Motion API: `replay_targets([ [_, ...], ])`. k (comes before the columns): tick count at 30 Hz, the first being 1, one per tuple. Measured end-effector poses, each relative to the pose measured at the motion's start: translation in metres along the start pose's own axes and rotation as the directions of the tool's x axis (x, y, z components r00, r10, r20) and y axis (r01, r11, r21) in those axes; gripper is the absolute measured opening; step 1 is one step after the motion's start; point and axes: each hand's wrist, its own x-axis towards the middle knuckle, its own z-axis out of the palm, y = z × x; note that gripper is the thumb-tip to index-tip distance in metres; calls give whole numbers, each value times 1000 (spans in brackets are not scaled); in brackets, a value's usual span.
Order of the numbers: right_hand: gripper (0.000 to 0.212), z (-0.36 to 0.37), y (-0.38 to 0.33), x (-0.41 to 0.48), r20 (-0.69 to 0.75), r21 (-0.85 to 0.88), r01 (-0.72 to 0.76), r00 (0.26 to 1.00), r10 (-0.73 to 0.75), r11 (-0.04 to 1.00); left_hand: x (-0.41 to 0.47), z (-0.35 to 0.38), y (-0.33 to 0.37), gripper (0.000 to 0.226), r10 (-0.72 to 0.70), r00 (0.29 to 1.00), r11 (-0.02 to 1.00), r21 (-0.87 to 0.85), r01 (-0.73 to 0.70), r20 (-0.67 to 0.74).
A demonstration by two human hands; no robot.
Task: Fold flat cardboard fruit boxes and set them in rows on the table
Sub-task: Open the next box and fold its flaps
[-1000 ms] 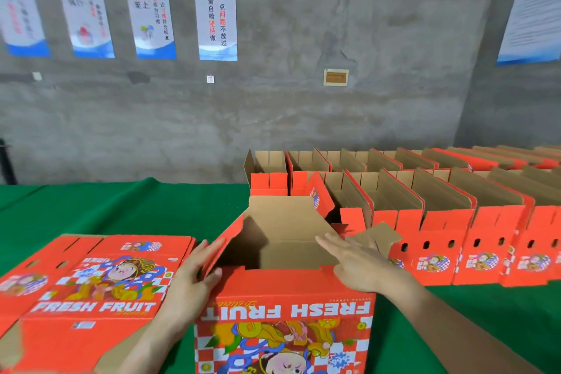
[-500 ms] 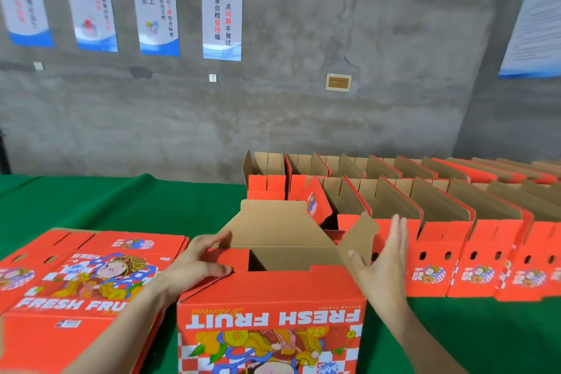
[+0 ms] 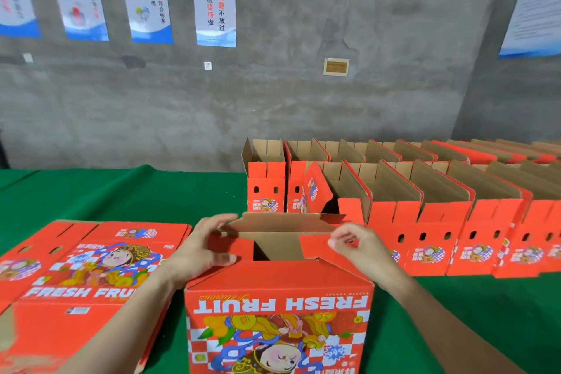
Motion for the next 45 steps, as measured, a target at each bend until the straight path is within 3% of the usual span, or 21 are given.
replay_targets([
  [3, 32, 3, -2, 10, -36, -76, -63, 998, 61, 995, 0, -1, -3, 36, -26, 1000, 997, 66, 24, 18],
  [5, 41, 4, -6, 14, 69, -84, -133, 988, 139, 988, 1, -1, -2, 25, -93, 995, 995, 23, 92, 28],
  [8, 59, 8, -10, 18, 213, -191, -198, 948, 237, 962, 4, 2, 2, 37, -134, 990, 991, -3, 135, 53],
  [11, 73, 12, -19, 23, 201, -308, -234, 931, 304, 922, 12, 7, 4, 43, -214, 976, 940, 280, 195, 36],
  [14, 77, 15, -25, 25, 201, -431, -224, 920, 335, 874, 18, 11, 8, 93, -318, 948, 863, 420, 281, 20],
  [15, 75, 16, -26, 24, 198, -461, -215, 921, 336, 861, 19, 13, 9, 100, -319, 948, 851, 447, 276, 21],
  [21, 74, 26, -20, 18, 121, -562, -196, 942, 314, 803, 18, 23, 7, 92, -264, 964, 740, 632, 229, -40],
  [27, 72, 31, -15, 16, 100, -617, -157, 956, 275, 771, 15, 27, 6, 83, -251, 966, 717, 658, 229, -62],
  [29, 68, 26, -12, 15, 139, -542, -149, 955, 263, 827, 14, 22, 5, 86, -254, 965, 793, 556, 249, -70],
  [32, 63, 9, -2, 16, 109, -134, -236, 962, 251, 962, 4, 3, -2, 83, -304, 941, 943, 91, 319, -146],
  [34, 56, 2, 11, 9, 58, 203, -406, 913, 403, 891, -10, -6, -9, 63, -415, 898, 906, -148, 396, -144],
  [35, 53, 3, 18, 3, 87, 267, -493, 868, 489, 828, -18, -8, -12, 52, -493, 868, 861, -183, 474, -68],
  [38, 53, 17, 33, -25, 268, 172, -599, 792, 548, 782, -33, -8, -15, 51, -570, 810, 781, -213, 586, 137],
  [42, 61, 15, 7, -31, 351, 162, -501, 835, 424, 850, -47, -42, 5, 46, -493, 863, 805, -318, 500, 109],
  [45, 64, 8, -26, -24, 368, 260, -429, 872, 322, 865, -59, -81, 14, 34, -335, 942, 831, -468, 300, 8],
])
